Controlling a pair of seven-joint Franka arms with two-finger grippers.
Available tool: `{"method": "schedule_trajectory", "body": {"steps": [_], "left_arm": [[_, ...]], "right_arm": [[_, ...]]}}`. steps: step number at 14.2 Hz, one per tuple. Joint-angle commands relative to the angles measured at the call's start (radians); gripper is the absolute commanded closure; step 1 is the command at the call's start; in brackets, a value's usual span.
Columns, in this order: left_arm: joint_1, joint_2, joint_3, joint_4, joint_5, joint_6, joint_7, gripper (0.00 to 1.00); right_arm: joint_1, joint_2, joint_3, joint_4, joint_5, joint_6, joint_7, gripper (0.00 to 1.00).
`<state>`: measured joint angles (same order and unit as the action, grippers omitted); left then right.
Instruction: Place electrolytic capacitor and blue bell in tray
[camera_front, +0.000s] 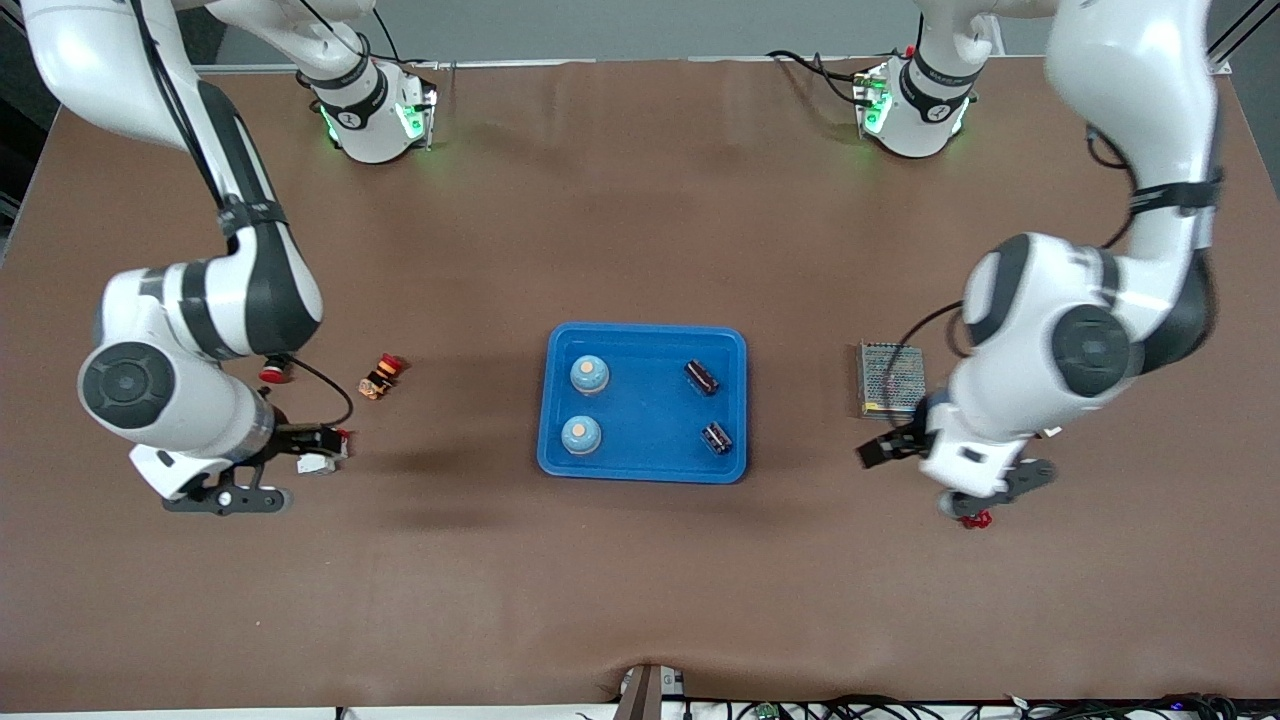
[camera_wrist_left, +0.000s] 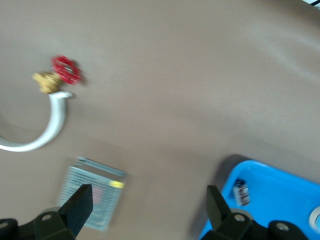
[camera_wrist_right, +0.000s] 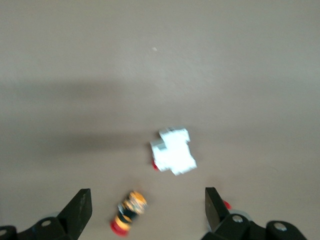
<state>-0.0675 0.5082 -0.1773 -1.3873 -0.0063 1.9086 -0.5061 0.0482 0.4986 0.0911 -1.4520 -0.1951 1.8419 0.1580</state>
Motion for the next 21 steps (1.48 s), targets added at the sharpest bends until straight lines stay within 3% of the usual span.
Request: {"method": "schedule_trajectory", "body": {"steps": [1,3,7,11,17,21], "left_arm": [[0.121,-0.059,-0.01,-0.022,-0.046,-0.069,0.22,0.0],[0.204,-0.083,-0.01,-0.024,-0.044,-0.101,0.364,0.0],[0.31,-0.16,-0.007,-0.027,-0.038,-0.193,0.586,0.0],[0.31,-0.282,-0.004,-0.021,-0.032,-0.263,0.591,0.0],[0.318,-0.313,-0.014,-0.018,-0.054,-0.263,0.476,0.0],[0.316,-0.416,-0.025,-0.073,-0.057,-0.278,0.469,0.0]], "right_arm": [[-0.045,-0.061,0.0,-0.021,0.0,-0.061,-0.122,0.0],[-0.042,-0.109,-0.039,-0.021,0.002,-0.073,-0.133,0.0],[-0.041,-0.207,-0.05,-0.03,0.011,-0.121,-0.146,0.0],[-0.041,-0.291,-0.085,-0.033,0.109,-0.181,-0.169,0.0],[-0.047,-0.383,-0.105,-0.061,0.112,-0.199,-0.167,0.0],[-0.067,-0.413,-0.105,-0.062,0.155,-0.233,-0.166,0.0]]}}
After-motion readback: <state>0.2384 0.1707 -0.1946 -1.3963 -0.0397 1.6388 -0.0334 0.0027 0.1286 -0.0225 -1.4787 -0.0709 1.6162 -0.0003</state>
